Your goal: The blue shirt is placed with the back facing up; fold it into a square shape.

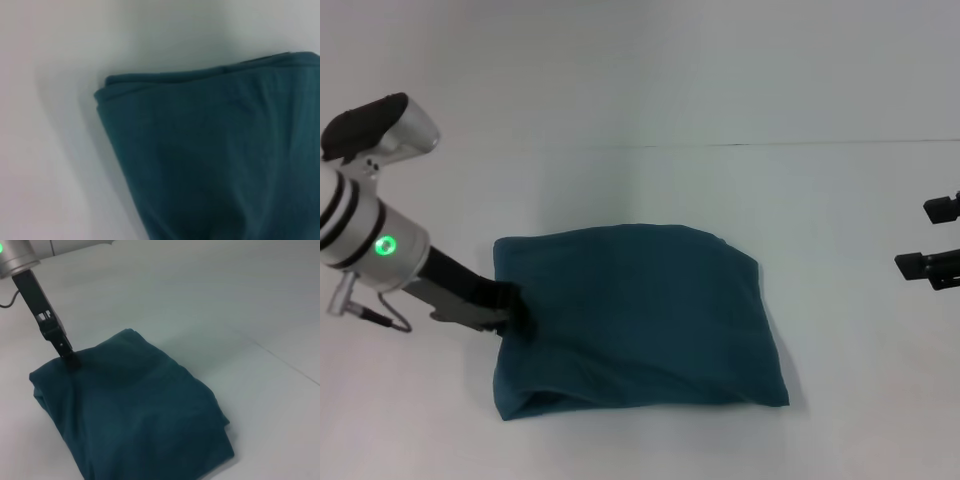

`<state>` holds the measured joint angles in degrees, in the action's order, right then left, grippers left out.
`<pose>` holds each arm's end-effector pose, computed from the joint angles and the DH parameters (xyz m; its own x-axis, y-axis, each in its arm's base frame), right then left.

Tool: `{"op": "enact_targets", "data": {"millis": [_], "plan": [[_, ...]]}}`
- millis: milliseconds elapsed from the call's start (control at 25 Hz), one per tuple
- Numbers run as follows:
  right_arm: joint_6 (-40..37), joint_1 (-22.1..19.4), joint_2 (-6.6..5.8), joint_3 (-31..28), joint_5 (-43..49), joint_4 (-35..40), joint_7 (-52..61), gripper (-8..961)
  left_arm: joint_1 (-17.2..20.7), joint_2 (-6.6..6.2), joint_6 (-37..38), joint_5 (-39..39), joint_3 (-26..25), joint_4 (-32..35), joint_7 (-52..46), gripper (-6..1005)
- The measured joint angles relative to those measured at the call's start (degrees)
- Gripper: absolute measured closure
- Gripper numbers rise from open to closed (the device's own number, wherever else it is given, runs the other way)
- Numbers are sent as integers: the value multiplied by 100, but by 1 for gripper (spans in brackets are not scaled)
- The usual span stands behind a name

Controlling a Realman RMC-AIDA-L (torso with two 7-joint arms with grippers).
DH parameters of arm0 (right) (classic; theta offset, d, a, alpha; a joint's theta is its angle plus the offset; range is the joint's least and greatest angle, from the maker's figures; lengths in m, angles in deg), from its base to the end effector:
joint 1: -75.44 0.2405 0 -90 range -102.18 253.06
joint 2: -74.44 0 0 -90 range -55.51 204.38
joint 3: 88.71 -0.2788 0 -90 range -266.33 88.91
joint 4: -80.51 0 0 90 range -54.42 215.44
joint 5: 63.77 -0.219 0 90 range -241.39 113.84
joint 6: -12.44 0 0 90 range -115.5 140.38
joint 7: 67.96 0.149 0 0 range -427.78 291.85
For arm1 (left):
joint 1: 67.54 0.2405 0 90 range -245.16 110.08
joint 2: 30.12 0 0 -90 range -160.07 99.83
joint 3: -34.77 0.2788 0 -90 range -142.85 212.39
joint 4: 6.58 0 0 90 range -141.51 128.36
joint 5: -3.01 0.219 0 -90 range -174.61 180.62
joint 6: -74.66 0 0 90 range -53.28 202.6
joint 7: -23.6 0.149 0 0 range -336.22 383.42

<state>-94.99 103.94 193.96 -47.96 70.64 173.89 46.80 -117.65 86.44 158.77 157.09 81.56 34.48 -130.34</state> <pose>0.2189 0.3400 0.1202 0.9072 -0.4042 -0.1168 -0.4131 -0.8030 -0.4297 -0.2445 0.4224 -0.0118 0.2659 0.9634 0.0346 0.9217 -0.2435 -0.3020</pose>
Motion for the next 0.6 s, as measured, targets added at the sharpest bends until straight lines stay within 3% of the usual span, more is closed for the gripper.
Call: {"op": "enact_targets", "data": {"millis": [120,200,400,600], "plan": [[-7,-37,9,3,-12,-4,5,113,266,-11,44,-286,-44,295,278,890],[-16,-56,17,4,-16,-4,5,113,475,-36,144,-605,-182,536,509,681],[-61,-161,42,24,-111,-109,-71,112,1107,6,970,-1661,-896,1442,1863,507],[-300,-357,46,66,-470,-346,-292,112,1653,69,2040,-2244,-1388,1504,3795,381]]}}
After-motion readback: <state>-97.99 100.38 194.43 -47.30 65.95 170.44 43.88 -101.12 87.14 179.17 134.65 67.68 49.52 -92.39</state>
